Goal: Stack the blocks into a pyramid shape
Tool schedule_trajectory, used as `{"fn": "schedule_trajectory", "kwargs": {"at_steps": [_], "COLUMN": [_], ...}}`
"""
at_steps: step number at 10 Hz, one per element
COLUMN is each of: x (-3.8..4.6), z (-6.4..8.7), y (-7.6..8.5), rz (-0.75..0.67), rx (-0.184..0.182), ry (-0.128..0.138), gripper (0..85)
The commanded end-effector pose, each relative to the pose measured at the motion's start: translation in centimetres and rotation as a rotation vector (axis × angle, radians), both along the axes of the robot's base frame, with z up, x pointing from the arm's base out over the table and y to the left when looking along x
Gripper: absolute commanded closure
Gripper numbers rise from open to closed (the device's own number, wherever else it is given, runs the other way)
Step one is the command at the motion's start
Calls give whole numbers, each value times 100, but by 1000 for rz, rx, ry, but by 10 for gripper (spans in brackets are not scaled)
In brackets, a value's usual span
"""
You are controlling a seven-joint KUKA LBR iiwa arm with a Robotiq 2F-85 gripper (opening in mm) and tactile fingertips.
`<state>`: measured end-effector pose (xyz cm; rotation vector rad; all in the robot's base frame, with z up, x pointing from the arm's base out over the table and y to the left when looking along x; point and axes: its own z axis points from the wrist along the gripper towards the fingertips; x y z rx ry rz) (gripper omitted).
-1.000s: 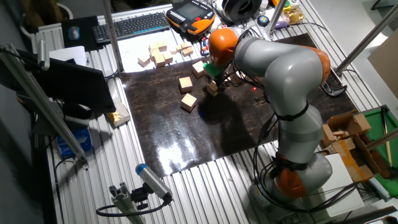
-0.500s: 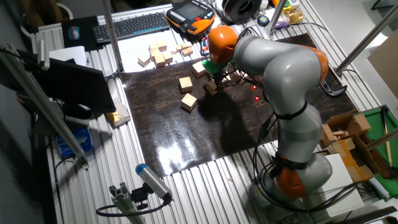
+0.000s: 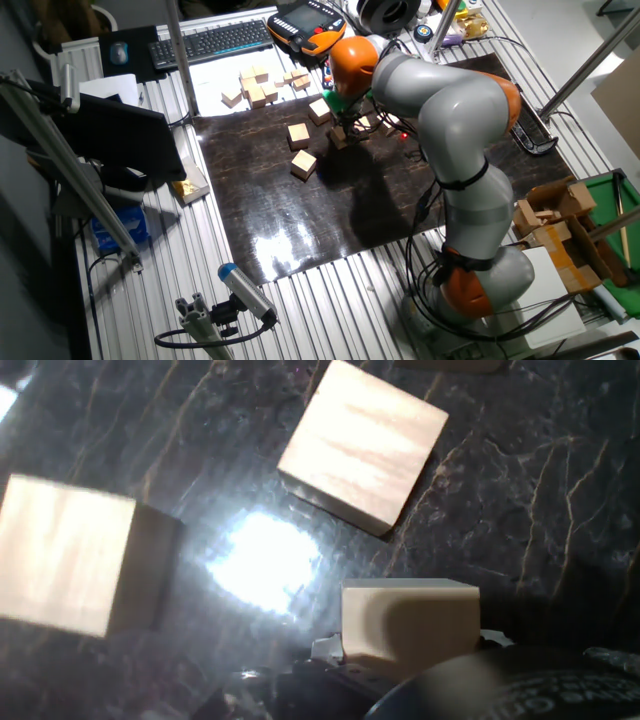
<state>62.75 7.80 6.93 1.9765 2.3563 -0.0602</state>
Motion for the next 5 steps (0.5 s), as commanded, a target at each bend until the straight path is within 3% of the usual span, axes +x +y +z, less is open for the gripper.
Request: {"fn": "schedule_trajectory", "kwargs": {"at_steps": [1,5], "x": [12,85], "z": [-3,-27], "y": [3,-32], "rz": [-3,-18], "rx": [0,-6], "ry": [0,5], "gripper": [843,843]}}
